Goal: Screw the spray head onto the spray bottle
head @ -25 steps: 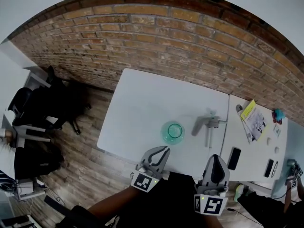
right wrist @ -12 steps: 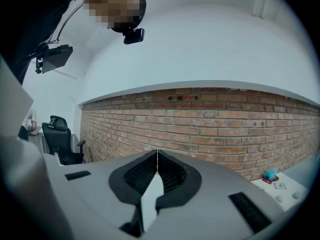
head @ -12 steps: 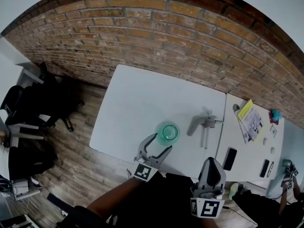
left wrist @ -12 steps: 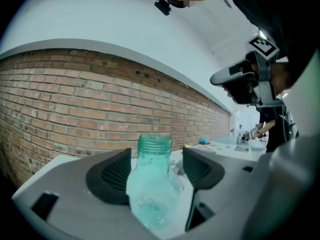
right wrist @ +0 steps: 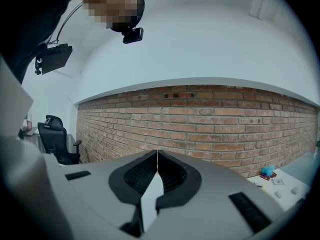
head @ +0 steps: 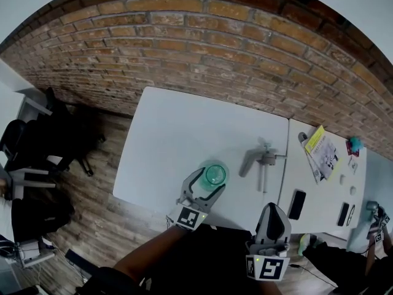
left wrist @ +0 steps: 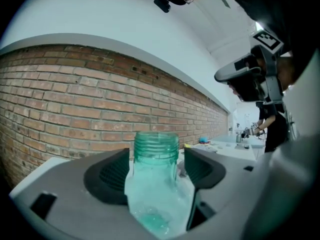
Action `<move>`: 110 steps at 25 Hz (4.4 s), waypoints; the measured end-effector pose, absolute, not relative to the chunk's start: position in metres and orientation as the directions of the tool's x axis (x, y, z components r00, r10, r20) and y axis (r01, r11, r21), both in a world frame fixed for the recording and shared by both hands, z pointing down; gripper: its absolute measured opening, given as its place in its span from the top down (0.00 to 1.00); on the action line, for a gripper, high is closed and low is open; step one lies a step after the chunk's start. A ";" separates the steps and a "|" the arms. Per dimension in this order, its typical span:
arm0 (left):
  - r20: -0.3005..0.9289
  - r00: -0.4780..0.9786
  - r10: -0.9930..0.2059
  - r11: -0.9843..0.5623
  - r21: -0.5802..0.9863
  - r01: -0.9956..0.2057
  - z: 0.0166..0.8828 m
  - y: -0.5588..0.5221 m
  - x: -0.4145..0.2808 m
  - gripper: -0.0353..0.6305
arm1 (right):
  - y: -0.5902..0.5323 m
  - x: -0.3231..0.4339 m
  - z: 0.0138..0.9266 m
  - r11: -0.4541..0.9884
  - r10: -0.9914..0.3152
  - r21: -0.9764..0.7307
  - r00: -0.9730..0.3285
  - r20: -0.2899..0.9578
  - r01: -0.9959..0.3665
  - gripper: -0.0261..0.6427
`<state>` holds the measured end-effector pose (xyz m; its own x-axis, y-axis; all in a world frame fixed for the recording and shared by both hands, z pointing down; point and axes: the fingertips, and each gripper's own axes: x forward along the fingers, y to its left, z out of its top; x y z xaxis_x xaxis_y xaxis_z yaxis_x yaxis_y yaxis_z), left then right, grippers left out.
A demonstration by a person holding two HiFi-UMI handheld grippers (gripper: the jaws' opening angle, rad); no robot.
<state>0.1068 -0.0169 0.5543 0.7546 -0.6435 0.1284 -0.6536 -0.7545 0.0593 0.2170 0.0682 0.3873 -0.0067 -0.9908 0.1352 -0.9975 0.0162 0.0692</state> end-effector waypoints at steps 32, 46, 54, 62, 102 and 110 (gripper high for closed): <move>0.170 0.709 -0.685 -0.715 0.029 -0.698 0.561 -0.040 0.131 0.46 | 0.017 0.298 0.419 0.049 -0.966 0.013 -0.044 0.256 -0.999 0.95; 0.191 0.686 -0.703 -0.695 0.020 -0.718 0.564 -0.044 0.134 0.47 | -0.026 0.335 0.491 0.033 -0.902 -0.076 -0.063 0.427 -0.997 0.87; 0.200 0.668 -0.717 -0.677 0.028 -0.735 0.565 -0.046 0.134 0.47 | -0.047 0.348 0.530 0.028 -0.848 -0.095 -0.074 0.526 -0.995 0.86; 0.194 0.667 -0.720 -0.679 0.007 -0.734 0.564 -0.047 0.135 0.47 | -0.062 0.355 0.564 0.026 -0.794 -0.097 -0.080 0.603 -0.995 0.83; 0.253 0.668 -0.700 -0.700 -0.060 -0.712 0.567 -0.046 0.135 0.47 | -0.109 0.382 0.706 -0.029 -0.557 -0.137 -0.098 0.825 -0.990 0.80; 0.246 0.666 -0.704 -0.698 -0.062 -0.714 0.567 -0.049 0.138 0.47 | -0.119 0.386 0.719 -0.035 -0.496 -0.149 -0.112 0.861 -0.988 0.80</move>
